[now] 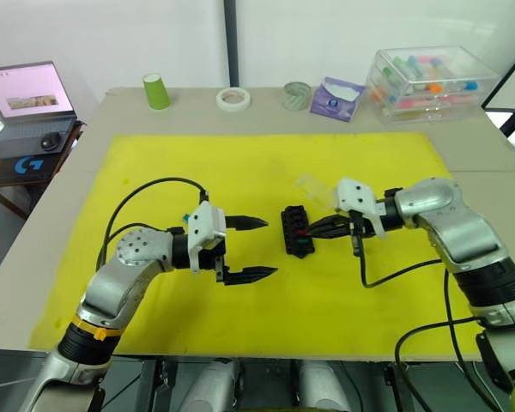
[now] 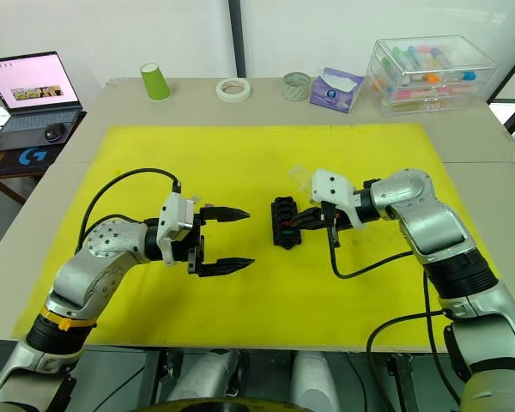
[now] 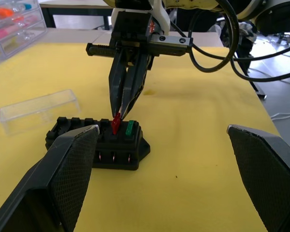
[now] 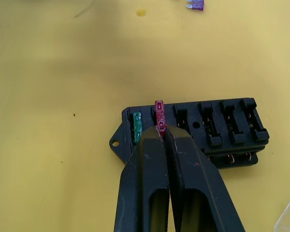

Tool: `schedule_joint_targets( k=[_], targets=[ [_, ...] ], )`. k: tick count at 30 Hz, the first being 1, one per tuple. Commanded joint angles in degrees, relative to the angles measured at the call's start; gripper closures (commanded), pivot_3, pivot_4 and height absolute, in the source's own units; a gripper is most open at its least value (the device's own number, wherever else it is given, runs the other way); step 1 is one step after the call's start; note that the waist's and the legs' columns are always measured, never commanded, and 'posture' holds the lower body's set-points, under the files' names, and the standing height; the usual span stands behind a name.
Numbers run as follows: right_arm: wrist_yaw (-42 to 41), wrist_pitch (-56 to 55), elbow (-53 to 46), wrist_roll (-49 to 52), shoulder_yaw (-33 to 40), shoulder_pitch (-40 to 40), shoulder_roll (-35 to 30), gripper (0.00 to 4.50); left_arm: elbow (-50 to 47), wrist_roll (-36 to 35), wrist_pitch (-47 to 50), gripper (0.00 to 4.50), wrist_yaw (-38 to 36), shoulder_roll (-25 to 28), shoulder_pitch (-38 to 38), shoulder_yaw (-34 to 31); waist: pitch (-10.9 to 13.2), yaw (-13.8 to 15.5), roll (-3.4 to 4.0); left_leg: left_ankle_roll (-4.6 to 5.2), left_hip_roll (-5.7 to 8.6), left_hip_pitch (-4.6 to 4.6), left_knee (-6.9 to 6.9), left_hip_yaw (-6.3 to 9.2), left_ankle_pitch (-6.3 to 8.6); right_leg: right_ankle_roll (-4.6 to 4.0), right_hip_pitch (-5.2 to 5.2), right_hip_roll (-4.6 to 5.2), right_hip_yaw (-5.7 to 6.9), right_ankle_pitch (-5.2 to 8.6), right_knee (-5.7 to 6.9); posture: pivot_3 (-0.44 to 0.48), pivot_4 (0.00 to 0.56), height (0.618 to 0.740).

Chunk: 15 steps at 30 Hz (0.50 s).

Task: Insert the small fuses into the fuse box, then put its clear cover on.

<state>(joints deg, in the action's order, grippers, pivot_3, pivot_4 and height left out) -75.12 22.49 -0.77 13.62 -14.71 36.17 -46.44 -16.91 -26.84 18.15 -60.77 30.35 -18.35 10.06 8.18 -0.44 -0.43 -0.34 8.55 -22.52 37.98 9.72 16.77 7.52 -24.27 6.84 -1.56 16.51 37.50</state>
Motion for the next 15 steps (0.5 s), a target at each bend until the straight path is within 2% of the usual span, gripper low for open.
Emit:
schedule_joint_targets(
  k=[1,15],
  targets=[
    [-0.5,-0.9,-0.5,-0.2,0.7,1.6,0.4,4.5,-1.0,-0.4,-0.5,0.03,0.1,-0.2,-0.7,-0.7,0.0,0.0,0.0,0.0,0.0,0.0,0.0,0.0,0.0,0.0,0.0,0.0,0.0,0.0,0.0,0.0,0.15,0.74],
    [-1.7,-2.7,1.6,-1.9,0.3,2.6,1.0,4.5,-1.6,-0.3,-0.1,0.03,0.7,-0.7,0.0,-0.2,0.0,0.0,0.0,0.0,0.0,0.0,0.01,0.0,0.0,0.0,0.0,0.0,0.0,0.0,0.0,0.0,0.15,0.74]
  ],
)
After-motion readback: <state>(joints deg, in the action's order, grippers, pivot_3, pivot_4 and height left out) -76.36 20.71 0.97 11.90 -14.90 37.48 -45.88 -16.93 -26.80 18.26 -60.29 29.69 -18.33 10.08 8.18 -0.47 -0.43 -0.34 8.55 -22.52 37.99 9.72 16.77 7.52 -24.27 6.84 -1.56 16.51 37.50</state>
